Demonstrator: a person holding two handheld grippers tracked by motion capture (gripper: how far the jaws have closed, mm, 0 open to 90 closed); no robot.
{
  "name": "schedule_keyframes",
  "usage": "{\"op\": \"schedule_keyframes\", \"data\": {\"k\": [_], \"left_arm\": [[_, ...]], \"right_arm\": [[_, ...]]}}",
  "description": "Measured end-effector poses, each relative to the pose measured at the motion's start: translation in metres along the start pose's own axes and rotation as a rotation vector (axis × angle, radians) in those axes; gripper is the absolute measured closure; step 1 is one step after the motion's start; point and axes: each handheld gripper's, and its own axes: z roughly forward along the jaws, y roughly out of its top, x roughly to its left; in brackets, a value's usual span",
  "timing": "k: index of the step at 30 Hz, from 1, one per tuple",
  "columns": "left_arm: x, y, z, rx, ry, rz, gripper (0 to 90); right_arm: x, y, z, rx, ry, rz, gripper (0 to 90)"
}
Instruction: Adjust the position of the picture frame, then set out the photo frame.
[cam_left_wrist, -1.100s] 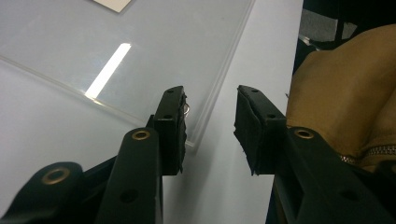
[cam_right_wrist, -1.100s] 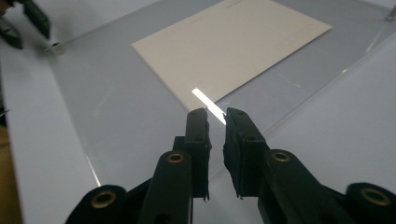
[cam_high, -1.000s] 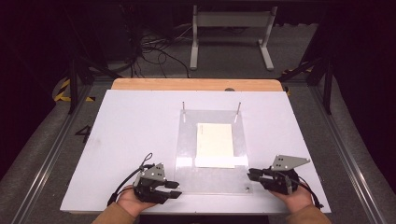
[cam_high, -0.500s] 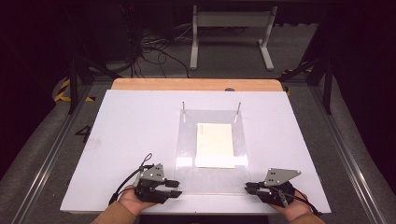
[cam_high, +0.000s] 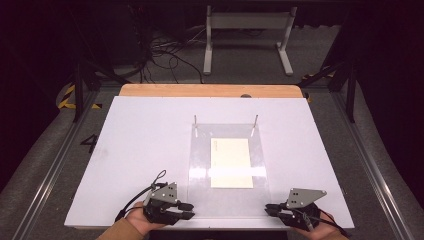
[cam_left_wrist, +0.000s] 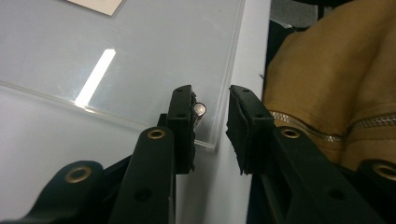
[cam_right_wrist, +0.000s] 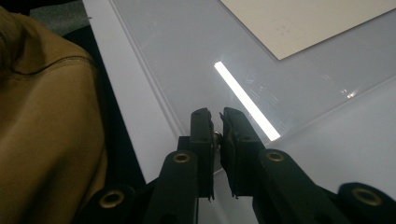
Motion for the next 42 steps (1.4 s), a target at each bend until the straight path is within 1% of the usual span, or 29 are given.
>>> {"op": "schedule_keyframes", "data": {"k": [2, 4, 8, 9, 10, 11, 13, 14, 15, 16, 17, 18, 19, 22, 24, 26, 28, 29, 30, 32, 33, 34, 36, 37, 38, 39, 40, 41, 42], "left_arm": [[-0.001, 0.0, 0.0, 0.004, -0.017, -0.006, 70.8], [0.001, 0.0, -0.001, 0.003, -0.029, -0.013, 67.4], [0.002, 0.001, -0.003, -0.021, -0.012, -0.02, 57.5], [0.004, 0.0, -0.009, -0.063, 0.013, -0.033, 57.1], [0.004, 0.0, -0.009, -0.063, 0.013, -0.033, 56.9], [0.006, 0.0, -0.014, -0.101, 0.049, -0.04, 55.8], [0.007, 0.001, -0.02, -0.143, 0.084, -0.055, 54.7], [0.007, 0.001, -0.02, -0.143, 0.084, -0.055, 53.7], [0.008, 0.001, -0.024, -0.166, 0.113, -0.061, 53.7], [0.008, 0.001, -0.026, -0.186, 0.133, -0.069, 51.3], [0.007, 0.002, -0.031, -0.206, 0.17, -0.066, 50.8], [0.007, 0.002, -0.031, -0.206, 0.17, -0.066, 49.9], [0.007, 0.003, -0.033, -0.211, 0.191, -0.066, 49.9], [0.009, 0.004, -0.035, -0.228, 0.217, -0.081, 45.4], [0.01, 0.003, -0.035, -0.233, 0.229, -0.086, 44.5], [0.012, 0.002, -0.036, -0.239, 0.25, -0.101, 41.2], [0.014, 0.001, -0.038, -0.242, 0.267, -0.11, 39.3], [0.015, 0.0, -0.038, -0.246, 0.279, -0.118, 38.5], [0.016, -0.001, -0.04, -0.25, 0.289, -0.126, 38.2], [0.016, -0.003, -0.041, -0.257, 0.297, -0.135, 36.7], [0.017, -0.004, -0.043, -0.26, 0.317, -0.139, 35.5], [0.017, -0.007, -0.046, -0.267, 0.343, -0.161, 33.8], [0.016, -0.01, -0.049, -0.277, 0.37, -0.171, 31.4], [0.016, -0.012, -0.051, -0.283, 0.385, -0.168, 30.4], [0.016, -0.013, -0.052, -0.287, 0.39, -0.174, 29.3], [0.015, -0.014, -0.054, -0.296, 0.391, -0.187, 28.3], [0.015, -0.016, -0.055, -0.304, 0.383, -0.194, 28.0], [0.015, -0.017, -0.056, -0.31, 0.392, -0.197, 27.6], [0.015, -0.017, -0.056, -0.31, 0.392, -0.197, 25.7]], "right_arm": [[0.004, -0.001, -0.001, 0.005, 0.002, -0.008, 82.0], [0.006, -0.001, -0.001, 0.009, 0.013, -0.014, 81.9], [0.004, 0.0, -0.002, 0.01, 0.031, -0.013, 80.4], [-0.003, 0.005, -0.007, -0.042, 0.013, 0.003, 68.5], [-0.003, 0.005, -0.007, -0.042, 0.013, 0.003, 68.5], [-0.008, 0.013, -0.013, -0.086, -0.022, 0.008, 68.6], [-0.012, 0.022, -0.017, -0.124, -0.056, 0.001, 68.4], [-0.012, 0.022, -0.017, -0.124, -0.056, 0.001, 68.4], [-0.014, 0.025, -0.018, -0.133, -0.064, 0.0, 67.7], [-0.018, 0.03, -0.018, -0.148, -0.069, -0.002, 66.0], [-0.025, 0.037, -0.017, -0.166, -0.08, -0.001, 64.2], [-0.025, 0.037, -0.017, -0.166, -0.08, -0.001, 64.2], [-0.029, 0.041, -0.017, -0.171, -0.082, 0.002, 64.0], [-0.042, 0.051, -0.014, -0.193, -0.096, 0.016, 63.5], [-0.053, 0.058, -0.011, -0.202, -0.098, 0.026, 63.6], [-0.065, 0.066, -0.007, -0.214, -0.118, 0.027, 64.8], [-0.074, 0.07, -0.003, -0.224, -0.114, 0.032, 64.9], [-0.079, 0.073, -0.002, -0.22, -0.113, 0.04, 64.9], [-0.085, 0.076, 0.0, -0.212, -0.128, 0.043, 64.9], [-0.097, 0.082, 0.003, -0.205, -0.143, 0.06, 59.9], [-0.104, 0.084, 0.005, -0.2, -0.171, 0.076, 57.1], [-0.109, 0.086, 0.006, -0.204, -0.181, 0.084, 54.1], [-0.117, 0.088, 0.009, -0.215, -0.247, 0.09, 44.9], [-0.122, 0.09, 0.011, -0.213, -0.261, 0.106, 44.2], [-0.126, 0.09, 0.012, -0.209, -0.257, 0.115, 45.9], [-0.131, 0.091, 0.014, -0.193, -0.239, 0.135, 45.1], [-0.135, 0.092, 0.016, -0.187, -0.236, 0.156, 42.0], [-0.139, 0.092, 0.016, -0.197, -0.24, 0.17, 39.8], [-0.139, 0.092, 0.016, -0.197, -0.24, 0.17, 39.8]]}}
